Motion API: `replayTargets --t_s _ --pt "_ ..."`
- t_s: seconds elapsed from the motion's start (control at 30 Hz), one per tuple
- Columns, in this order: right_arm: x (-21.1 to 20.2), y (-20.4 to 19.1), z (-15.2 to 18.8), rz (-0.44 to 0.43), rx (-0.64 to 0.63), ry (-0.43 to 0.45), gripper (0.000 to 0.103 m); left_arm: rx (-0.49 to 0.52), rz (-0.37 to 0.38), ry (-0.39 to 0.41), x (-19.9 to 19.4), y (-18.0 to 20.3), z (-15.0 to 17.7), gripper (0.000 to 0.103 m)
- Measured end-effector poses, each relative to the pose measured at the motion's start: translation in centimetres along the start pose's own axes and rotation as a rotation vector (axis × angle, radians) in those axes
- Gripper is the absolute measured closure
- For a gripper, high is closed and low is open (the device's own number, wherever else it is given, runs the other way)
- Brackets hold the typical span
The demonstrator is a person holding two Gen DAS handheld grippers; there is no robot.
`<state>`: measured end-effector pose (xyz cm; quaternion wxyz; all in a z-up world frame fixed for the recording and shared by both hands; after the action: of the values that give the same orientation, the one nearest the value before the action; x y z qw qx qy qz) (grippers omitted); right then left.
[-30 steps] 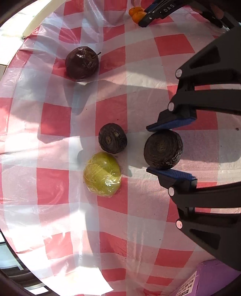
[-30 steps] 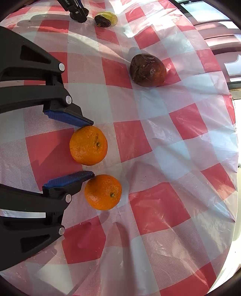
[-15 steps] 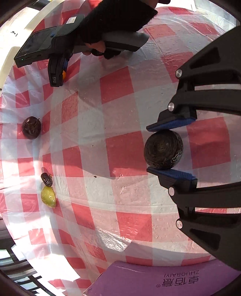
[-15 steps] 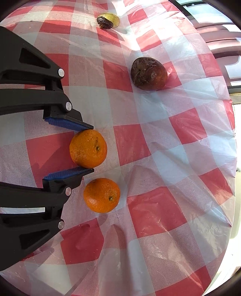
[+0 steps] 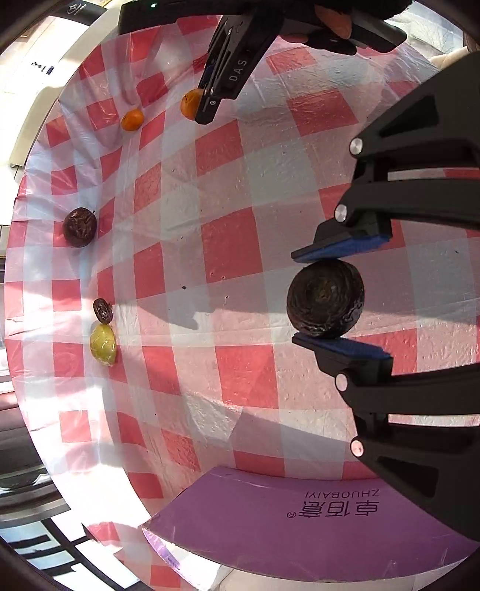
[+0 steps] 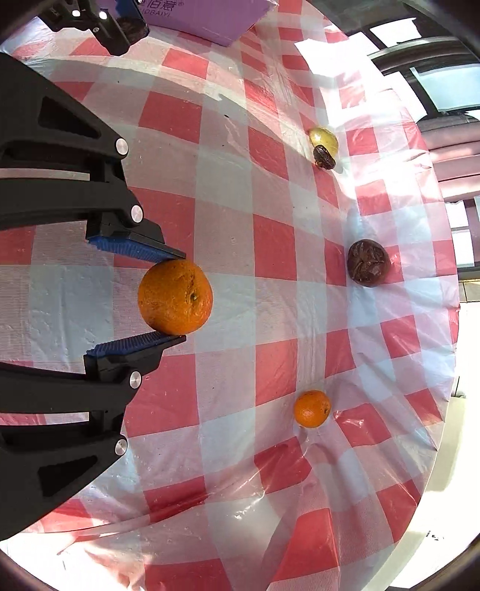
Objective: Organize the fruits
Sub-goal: 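Carry the date and orange with both grippers over the box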
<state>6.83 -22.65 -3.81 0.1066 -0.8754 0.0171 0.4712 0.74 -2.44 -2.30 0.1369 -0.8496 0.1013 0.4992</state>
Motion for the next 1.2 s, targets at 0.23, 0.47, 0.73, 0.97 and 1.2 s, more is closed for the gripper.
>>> replayTargets --t_s 0.23,0.47,0.73,0.97,1.2 --pt "-2.6 -3.3 4.0 -0.033 -0.033 -0.043 0.066 0.063 0.015 0.027 -1.4 -1.0 0.4 0.064" --pt "-4.5 -6.9 6.9 -0.046 -0.087 -0.061 0.066 0.121 0.015 0.089 -3.5 -2.7 -0.9 0.064" --pt "-6.9 -10.3 7.4 -0.051 -0.123 -0.021 0.066 0.141 0.006 0.149 -5.8 -5.7 -1.9 0.064" --pt "-8.0 -13.2 7.5 -0.055 -0.138 0.005 0.066 0.147 -0.013 0.191 -7.7 -9.0 -2.4 0.064" --pt "-8.4 -17.1 7.7 -0.074 -0.144 0.016 0.066 0.168 -0.043 0.209 -8.7 -12.5 -1.7 0.064"
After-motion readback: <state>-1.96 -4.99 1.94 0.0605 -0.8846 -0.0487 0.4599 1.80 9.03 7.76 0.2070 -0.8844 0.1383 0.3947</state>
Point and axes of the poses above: each gripper's, at about its wrist camera, not at the fingertips, and x roughly the way its jaws point, y to its right, z to its underside, the point moved 8 cm from there along x, roughly the way its jaws point, and after that the axes turned 13 degrees about x, right-handed, at the moved point
